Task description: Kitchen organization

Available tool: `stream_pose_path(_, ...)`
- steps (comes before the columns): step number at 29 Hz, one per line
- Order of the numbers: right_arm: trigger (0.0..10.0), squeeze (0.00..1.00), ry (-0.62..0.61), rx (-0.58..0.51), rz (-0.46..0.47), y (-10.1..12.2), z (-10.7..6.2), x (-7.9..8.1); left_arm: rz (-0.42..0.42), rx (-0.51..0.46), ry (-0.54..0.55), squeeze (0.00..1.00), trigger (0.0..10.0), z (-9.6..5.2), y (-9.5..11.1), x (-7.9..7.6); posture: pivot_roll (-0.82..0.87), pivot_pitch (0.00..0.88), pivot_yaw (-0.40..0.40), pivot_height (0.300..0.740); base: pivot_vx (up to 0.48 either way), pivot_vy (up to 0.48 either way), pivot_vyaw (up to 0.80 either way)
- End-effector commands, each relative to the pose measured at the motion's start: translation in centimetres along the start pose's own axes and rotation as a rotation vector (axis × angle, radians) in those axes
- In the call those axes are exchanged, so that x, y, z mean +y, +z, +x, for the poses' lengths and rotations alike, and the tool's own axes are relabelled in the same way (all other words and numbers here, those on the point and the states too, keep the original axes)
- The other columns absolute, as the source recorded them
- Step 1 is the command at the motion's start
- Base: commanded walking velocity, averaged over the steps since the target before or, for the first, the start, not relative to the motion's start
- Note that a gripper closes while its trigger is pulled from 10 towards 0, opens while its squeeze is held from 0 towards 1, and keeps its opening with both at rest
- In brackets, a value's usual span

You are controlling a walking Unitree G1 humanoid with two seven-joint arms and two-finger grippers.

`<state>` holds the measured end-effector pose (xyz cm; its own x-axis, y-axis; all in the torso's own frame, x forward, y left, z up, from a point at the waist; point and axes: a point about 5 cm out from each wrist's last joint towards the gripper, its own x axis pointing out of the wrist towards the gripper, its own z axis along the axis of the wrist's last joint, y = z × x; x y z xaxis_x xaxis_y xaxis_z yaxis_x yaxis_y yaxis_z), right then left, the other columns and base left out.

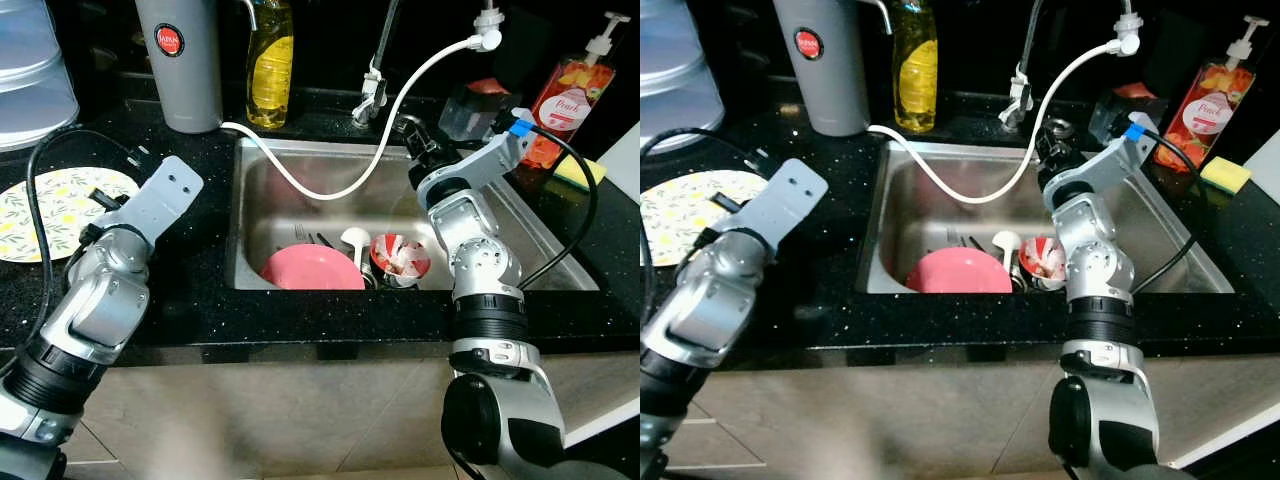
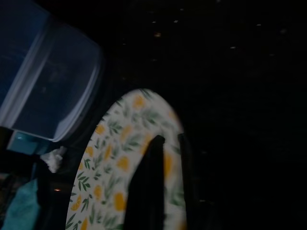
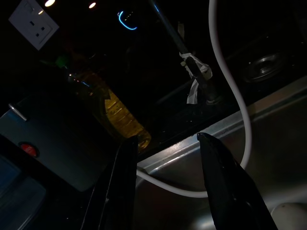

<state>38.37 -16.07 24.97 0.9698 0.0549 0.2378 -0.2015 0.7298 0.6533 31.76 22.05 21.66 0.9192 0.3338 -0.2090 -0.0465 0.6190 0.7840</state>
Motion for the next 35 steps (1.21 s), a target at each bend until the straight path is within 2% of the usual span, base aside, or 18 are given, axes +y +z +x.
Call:
stream_pose_path(1, 10.0, 0.00, -0.023, 0.002, 0.007, -0.1, -0.2, -0.7, 0.059, 0.099, -0.068, 0.00, 0.0, 0.4, -2.2, -1.5, 0.31, 0.000, -0.091, 0.740, 0.000, 0.000, 0.00)
stream_pose_path(4, 10.0, 0.00, -0.023, 0.002, 0.008, -0.1, -0.1, -0.7, 0.090, 0.082, -0.049, 0.00, 0.0, 0.4, -2.1, -1.3, 0.32, 0.000, -0.095, 0.740, 0.000, 0.000, 0.00)
stream_pose_path(5, 10.0, 0.00, -0.023, 0.002, 0.009, -0.1, -0.1, -0.7, 0.125, 0.058, -0.024, 0.00, 3.7, 0.4, -1.8, -1.1, 0.32, 0.000, -0.095, 0.740, 0.000, 0.000, 0.00)
stream_pose_path(7, 10.0, 0.00, -0.023, 0.003, 0.009, -0.1, -0.1, -0.7, 0.150, 0.041, -0.006, 0.00, 3.7, 0.4, -1.6, -0.9, 0.32, 0.000, -0.095, 0.740, 0.000, 0.000, 0.00)
stream_pose_path(8, 10.0, 0.00, -0.023, 0.003, 0.009, -0.1, -0.1, -0.7, 0.183, 0.009, 0.023, 0.00, 10.0, 0.4, -1.2, -0.6, 0.32, 0.000, -0.095, 0.740, 0.000, 0.000, 0.00)
stream_pose_path(14, 10.0, 0.00, -0.019, 0.002, 0.009, 0.0, -0.1, -0.6, 0.273, -0.147, 0.155, 0.00, 10.0, 0.1, 1.1, 0.9, 0.32, 0.000, -0.098, 0.740, 0.000, 0.000, 0.00)
stream_pose_path(20, 10.0, 0.00, -0.012, 0.003, 0.009, 0.0, -0.1, -0.5, 0.293, -0.253, 0.167, 0.00, 10.0, -0.4, 2.8, 1.4, 0.32, 0.000, -0.099, 0.740, 0.000, 0.000, 0.00)
stream_pose_path(21, 10.0, 0.00, 0.000, 0.007, 0.009, 0.1, -0.1, -0.4, 0.333, -0.340, 0.158, 0.00, 10.0, -1.0, 4.1, 1.6, 0.32, 0.000, -0.099, 0.740, 0.000, 0.000, 0.00)
stream_pose_path(22, 10.0, 0.00, 0.000, 0.007, 0.009, 0.1, -0.1, -0.4, 0.333, -0.340, 0.158, 0.00, 10.0, -1.0, 4.1, 1.6, 0.32, 0.000, -0.099, 0.740, 0.000, 0.000, 0.00)
stream_pose_path(23, 10.0, 0.00, 0.017, 0.008, 0.002, 0.3, 0.0, -0.2, 0.374, -0.435, 0.147, 0.00, 10.0, -1.7, 5.4, 1.7, 0.32, 0.000, -0.104, 0.740, 0.000, 0.000, 0.00)
stream_pose_path(24, 10.0, 0.00, 0.017, 0.008, 0.002, 0.3, 0.0, -0.2, 0.374, -0.435, 0.147, 0.00, 10.0, -1.7, 5.4, 1.7, 0.32, 0.000, -0.104, 0.740, 0.000, 0.000, 0.00)
stream_pose_path(25, 10.0, 0.00, 0.049, 0.013, -0.013, 0.5, 0.0, 0.1, 0.428, -0.516, 0.125, 0.00, 10.0, -2.3, 6.4, 1.7, 0.31, 0.000, -0.107, 0.740, 0.000, 0.000, 0.00)
stream_pose_path(26, 10.0, 0.00, 0.049, 0.013, -0.013, 0.5, 0.0, 0.1, 0.428, -0.516, 0.125, 0.00, 10.0, -2.3, 6.4, 1.7, 0.31, 0.000, -0.107, 0.740, 0.000, 0.000, 0.00)
stream_pose_path(28, 10.0, 0.00, 0.115, 0.038, -0.038, 0.6, 0.1, 0.9, 0.524, -0.652, 0.080, 0.00, 10.0, -3.3, 7.8, 0.8, 0.30, 0.000, -0.108, 0.740, 0.000, 0.000, 0.00)
stream_pose_path(29, 10.0, 0.00, 0.115, 0.038, -0.038, 0.6, 0.1, 0.9, 0.524, -0.652, 0.080, 0.00, 10.0, -3.3, 7.8, 0.8, 0.30, 0.000, -0.108, 0.740, 0.000, 0.000, 0.00)
stream_pose_path(30, 10.0, 0.00, 0.154, 0.059, -0.042, 0.5, 0.0, 1.4, 0.558, -0.706, 0.064, 0.00, 10.0, -3.7, 8.3, 0.3, 0.30, 0.000, -0.108, 0.740, 0.000, 0.000, 0.00)
stream_pose_path(32, 10.0, 0.00, 0.192, 0.087, -0.034, 0.3, -0.1, 1.9, 0.584, -0.760, 0.055, 0.00, 10.0, -4.1, 8.8, -0.2, 0.30, 0.000, -0.105, 0.740, 0.000, 0.000, 0.00)
stream_pose_path(35, 10.0, 0.00, 0.330, 0.186, 0.041, -0.6, -0.9, 3.3, 0.635, -0.883, 0.036, 0.00, 10.0, -4.9, 9.8, -1.2, 0.30, 0.000, -0.104, 0.740, 0.000, 0.000, 0.00)
